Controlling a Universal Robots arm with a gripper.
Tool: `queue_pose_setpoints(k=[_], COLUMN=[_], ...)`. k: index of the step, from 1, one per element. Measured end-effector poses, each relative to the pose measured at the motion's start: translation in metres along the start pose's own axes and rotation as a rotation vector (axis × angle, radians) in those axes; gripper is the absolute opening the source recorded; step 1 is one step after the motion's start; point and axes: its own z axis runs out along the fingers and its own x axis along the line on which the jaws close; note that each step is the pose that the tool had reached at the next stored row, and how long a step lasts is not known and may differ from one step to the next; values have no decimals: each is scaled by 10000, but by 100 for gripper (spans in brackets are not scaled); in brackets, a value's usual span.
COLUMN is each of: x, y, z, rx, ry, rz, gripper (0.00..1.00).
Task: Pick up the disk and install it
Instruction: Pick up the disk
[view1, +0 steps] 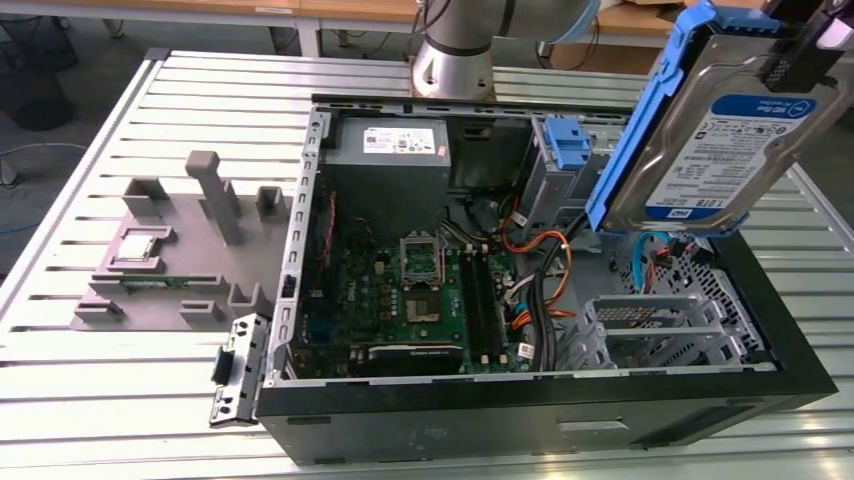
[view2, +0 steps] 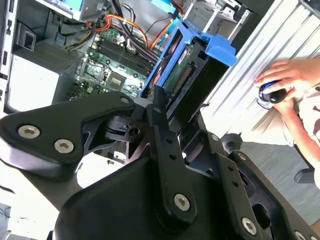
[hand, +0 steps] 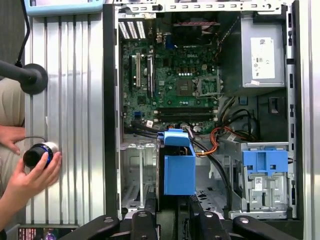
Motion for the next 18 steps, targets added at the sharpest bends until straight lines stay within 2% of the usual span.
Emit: queue_pose_setpoints(k=[3,6,7,18], x=[38,56,143,225], y=[-1,-2,-5,-7], z=[2,1,1,2], rx=[-2,-3,-6,-9], ry=[-76,-99,-193,-280], rz=[-2,-2,-3,-5], gripper=[35,35,35,35])
